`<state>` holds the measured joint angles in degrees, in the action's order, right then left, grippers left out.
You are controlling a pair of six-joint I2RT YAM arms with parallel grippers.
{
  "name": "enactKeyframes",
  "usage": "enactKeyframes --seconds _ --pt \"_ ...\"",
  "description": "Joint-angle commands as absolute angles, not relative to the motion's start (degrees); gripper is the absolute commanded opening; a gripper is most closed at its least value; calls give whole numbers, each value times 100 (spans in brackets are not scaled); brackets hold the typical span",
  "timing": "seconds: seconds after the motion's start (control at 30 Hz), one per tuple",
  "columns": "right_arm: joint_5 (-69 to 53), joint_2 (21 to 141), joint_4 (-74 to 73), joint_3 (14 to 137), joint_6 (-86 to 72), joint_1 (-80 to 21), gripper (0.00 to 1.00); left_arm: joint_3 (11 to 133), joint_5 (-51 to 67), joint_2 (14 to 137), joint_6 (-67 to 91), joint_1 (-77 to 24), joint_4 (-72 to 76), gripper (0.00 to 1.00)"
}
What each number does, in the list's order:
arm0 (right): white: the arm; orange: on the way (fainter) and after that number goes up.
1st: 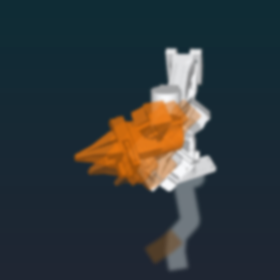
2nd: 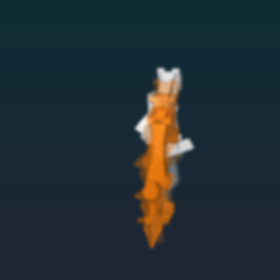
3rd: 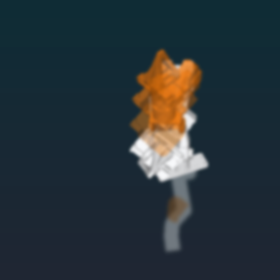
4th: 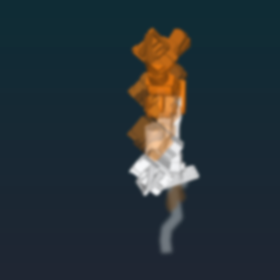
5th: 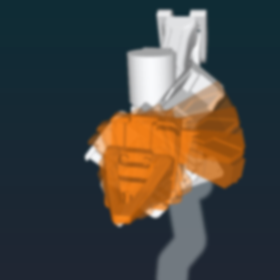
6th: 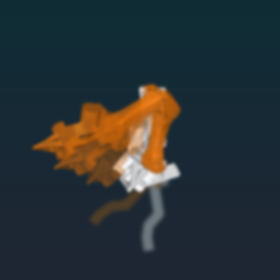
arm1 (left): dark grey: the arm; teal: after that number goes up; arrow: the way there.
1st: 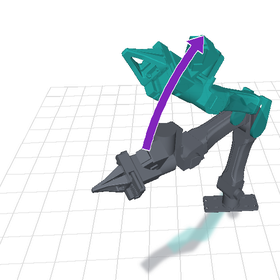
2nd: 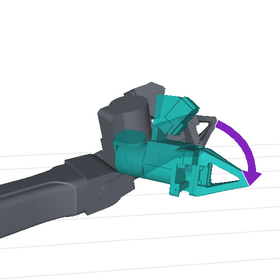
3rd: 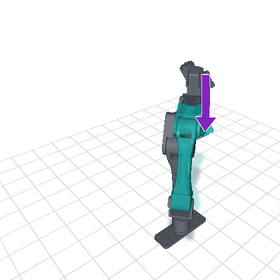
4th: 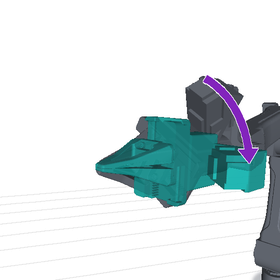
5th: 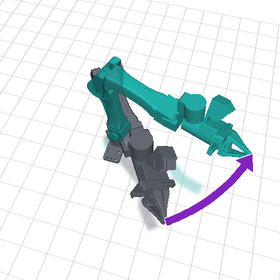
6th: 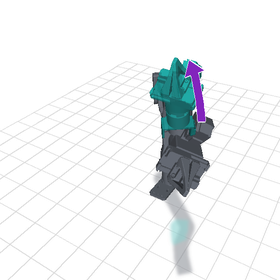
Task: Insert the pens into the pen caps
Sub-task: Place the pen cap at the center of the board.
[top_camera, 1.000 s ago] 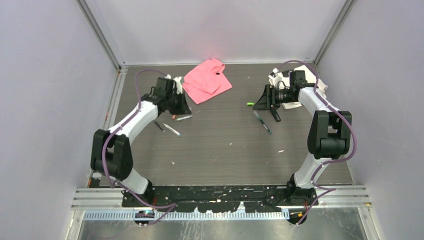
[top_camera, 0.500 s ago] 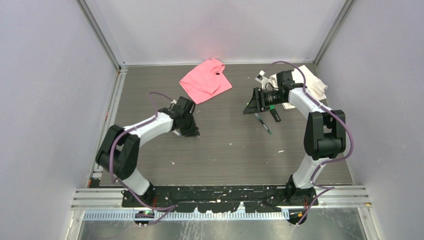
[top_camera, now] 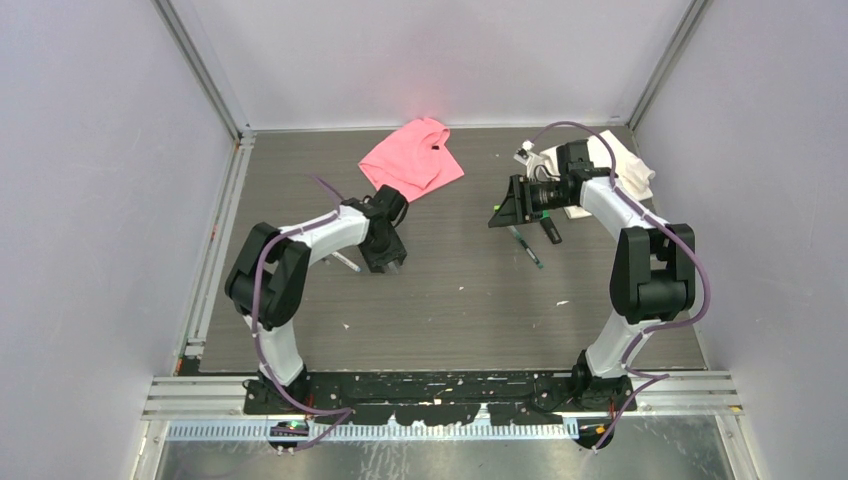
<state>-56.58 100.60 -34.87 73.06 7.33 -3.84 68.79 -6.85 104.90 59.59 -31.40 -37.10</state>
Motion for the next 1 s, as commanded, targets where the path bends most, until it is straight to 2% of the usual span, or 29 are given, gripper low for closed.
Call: enactKeyframes --seconds 0.0,0.2,0.33,0.57,0.73,0.97 --pt "-5695 9784 -3395 7338 756 -369 59 7068 -972 10380 6035 -3144 -4124 52" --pt "-5695 9824 -3435 7373 795 -371 59 7151 -706 9629 5188 -3075 -3820 47" --pt "-5713 9865 -3432 7374 808 -373 59 6505 -541 8732 4165 -2836 -2861 44" --pt "-5712 9879 -3415 7374 802 -369 59 4893 418 7633 4340 -948 -1595 45" --pt "-5663 9871 -3379 7356 774 -376 59 5016 415 8018 4428 -138 -1941 45" --pt "-5617 9818 -3380 7339 765 -386 59 6044 -260 9382 4466 138 -3093 40"
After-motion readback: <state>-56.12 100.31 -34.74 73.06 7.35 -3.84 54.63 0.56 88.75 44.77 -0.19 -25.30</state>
